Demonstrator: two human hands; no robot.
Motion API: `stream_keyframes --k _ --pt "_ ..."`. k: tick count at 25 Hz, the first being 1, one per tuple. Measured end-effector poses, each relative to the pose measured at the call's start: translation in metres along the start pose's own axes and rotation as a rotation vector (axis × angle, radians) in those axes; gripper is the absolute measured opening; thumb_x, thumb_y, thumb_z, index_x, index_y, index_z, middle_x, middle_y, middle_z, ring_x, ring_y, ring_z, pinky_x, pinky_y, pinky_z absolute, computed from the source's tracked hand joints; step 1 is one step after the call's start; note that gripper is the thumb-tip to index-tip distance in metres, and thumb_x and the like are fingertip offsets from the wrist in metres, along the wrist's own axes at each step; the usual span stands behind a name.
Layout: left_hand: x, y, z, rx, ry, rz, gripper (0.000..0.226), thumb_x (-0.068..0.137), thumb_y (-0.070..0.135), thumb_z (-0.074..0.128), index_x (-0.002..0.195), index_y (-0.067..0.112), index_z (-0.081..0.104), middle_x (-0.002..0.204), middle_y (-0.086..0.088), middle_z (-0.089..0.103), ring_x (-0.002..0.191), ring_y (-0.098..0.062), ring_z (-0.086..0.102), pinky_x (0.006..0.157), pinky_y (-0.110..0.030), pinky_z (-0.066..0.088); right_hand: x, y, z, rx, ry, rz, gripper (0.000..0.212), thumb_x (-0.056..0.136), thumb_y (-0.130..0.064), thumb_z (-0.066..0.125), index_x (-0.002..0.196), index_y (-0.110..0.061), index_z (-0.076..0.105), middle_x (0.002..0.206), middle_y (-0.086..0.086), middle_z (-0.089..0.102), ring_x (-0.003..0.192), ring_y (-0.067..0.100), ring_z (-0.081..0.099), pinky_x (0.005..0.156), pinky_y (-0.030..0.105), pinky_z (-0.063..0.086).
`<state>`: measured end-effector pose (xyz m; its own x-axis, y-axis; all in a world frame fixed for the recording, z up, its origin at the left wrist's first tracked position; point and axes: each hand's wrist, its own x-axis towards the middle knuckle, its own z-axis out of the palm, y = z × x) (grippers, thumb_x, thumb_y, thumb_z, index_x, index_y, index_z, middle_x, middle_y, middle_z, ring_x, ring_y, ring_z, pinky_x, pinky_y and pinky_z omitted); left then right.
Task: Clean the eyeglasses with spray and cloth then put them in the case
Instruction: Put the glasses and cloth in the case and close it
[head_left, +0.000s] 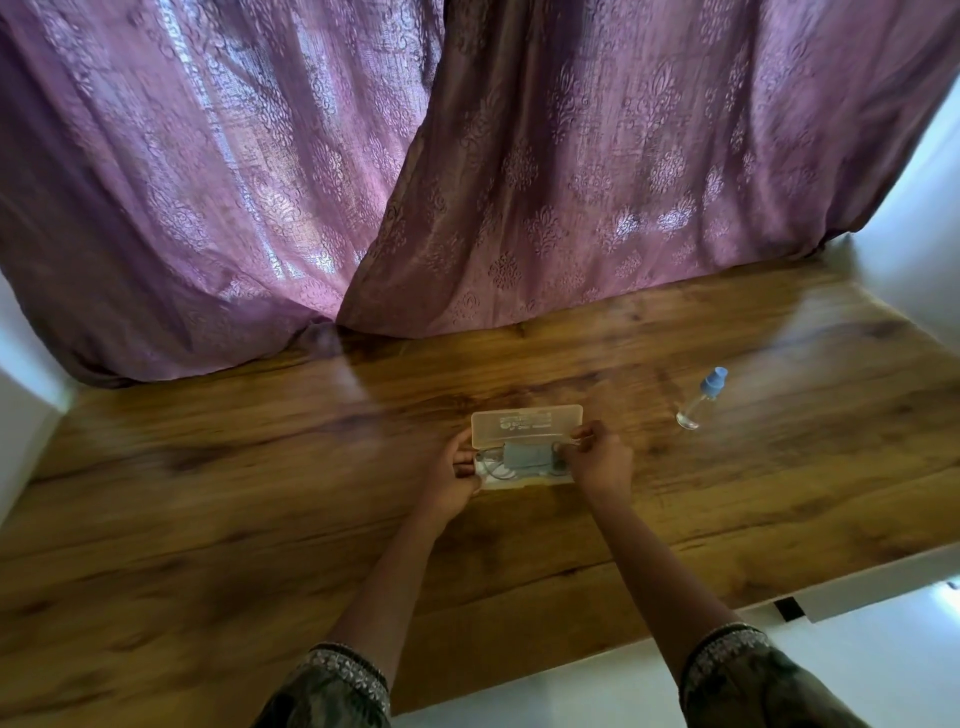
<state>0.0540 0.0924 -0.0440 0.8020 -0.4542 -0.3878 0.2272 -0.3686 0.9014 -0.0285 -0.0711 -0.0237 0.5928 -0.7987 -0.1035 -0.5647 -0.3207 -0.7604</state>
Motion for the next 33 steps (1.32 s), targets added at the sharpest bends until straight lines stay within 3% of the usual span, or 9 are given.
stream_keyframes --k 3,6,10,12,14,15,24,29,33 --pt "-0.001 0.000 0.001 0.010 0.000 0.004 0.069 0.083 -0.014 0.050 0.140 0.021 0.034 0.114 -0.003 0.049 0.106 -0.017 0.047 0.072 -0.027 0.050 0.003 0.016 -0.006 -0.028 0.102 0.017 0.027 0.085 -0.016 0.060 0.110 -0.006 0.059 0.114 0.018 0.060 0.096 0.032 0.059 0.071 0.030 0.043" --pt "-0.002 0.004 0.004 -0.006 -0.016 -0.006 0.067 0.082 -0.016 0.048 0.138 0.019 0.036 0.118 -0.006 0.048 0.109 -0.020 0.047 0.070 -0.028 0.052 0.004 0.027 -0.012 -0.034 -0.066 0.019 0.037 0.091 -0.013 0.047 0.128 -0.013 0.049 0.125 0.017 0.057 0.109 0.033 0.055 0.085 0.036 0.046" --pt "-0.006 0.015 0.007 -0.093 -0.038 -0.048 0.067 0.082 -0.019 0.046 0.137 0.018 0.036 0.129 -0.015 0.046 0.105 -0.026 0.053 0.069 -0.030 0.057 0.003 0.026 -0.021 0.075 -0.261 -0.030 0.047 0.092 -0.016 0.042 0.136 -0.029 0.040 0.123 0.010 0.059 0.109 0.032 0.056 0.089 0.042 0.048" --pt "-0.008 0.018 0.008 -0.153 -0.068 -0.069 0.069 0.083 -0.020 0.045 0.138 0.020 0.035 0.130 -0.017 0.045 0.104 -0.027 0.054 0.075 -0.034 0.056 0.003 0.028 -0.027 0.238 -0.330 0.027 0.048 0.091 -0.012 0.044 0.136 -0.031 0.039 0.118 0.011 0.059 0.094 0.029 0.061 0.072 0.041 0.058" --pt "-0.010 0.019 0.010 -0.205 -0.100 -0.096 0.070 0.083 -0.020 0.044 0.139 0.021 0.034 0.132 -0.019 0.045 0.108 -0.030 0.056 0.082 -0.036 0.054 0.000 0.028 -0.035 0.452 -0.399 0.121 0.047 0.093 -0.006 0.043 0.134 -0.029 0.040 0.114 0.011 0.057 0.081 0.022 0.061 0.049 0.027 0.057" --pt "-0.011 0.020 0.011 -0.224 -0.112 -0.113 0.070 0.083 -0.020 0.044 0.138 0.022 0.034 0.132 -0.020 0.045 0.111 -0.032 0.055 0.084 -0.036 0.053 0.000 0.029 -0.038 0.529 -0.422 0.145 0.047 0.094 -0.005 0.040 0.134 -0.030 0.039 0.116 0.010 0.057 0.082 0.021 0.062 0.047 0.025 0.056" --pt "-0.018 0.018 0.020 -0.364 -0.167 -0.117 0.063 0.084 -0.020 0.041 0.134 0.019 0.038 0.126 -0.019 0.048 0.108 -0.028 0.053 0.090 -0.039 0.047 -0.005 0.047 -0.056 0.769 -0.498 0.119 0.051 0.093 0.007 0.034 0.112 -0.037 0.050 0.108 0.002 0.062 0.097 0.029 0.063 0.066 0.037 0.059" --pt "-0.019 0.019 0.022 -0.408 -0.166 -0.114 0.050 0.086 -0.015 0.044 0.125 0.017 0.044 0.129 -0.020 0.048 0.107 -0.027 0.054 0.092 -0.038 0.047 -0.002 0.053 -0.056 0.868 -0.495 0.124 0.041 0.091 0.010 0.035 0.105 -0.021 0.057 0.110 0.011 0.061 0.096 0.029 0.062 0.070 0.039 0.059" --pt "-0.018 0.020 0.025 -0.302 -0.134 -0.075 0.036 0.088 -0.014 0.043 0.111 0.012 0.052 0.129 -0.019 0.049 0.105 -0.023 0.054 0.094 -0.036 0.047 0.001 0.052 -0.053 0.849 -0.483 0.150 0.033 0.092 -0.002 0.031 0.102 -0.012 0.061 0.107 0.010 0.061 0.096 0.026 0.061 0.082 0.043 0.053"
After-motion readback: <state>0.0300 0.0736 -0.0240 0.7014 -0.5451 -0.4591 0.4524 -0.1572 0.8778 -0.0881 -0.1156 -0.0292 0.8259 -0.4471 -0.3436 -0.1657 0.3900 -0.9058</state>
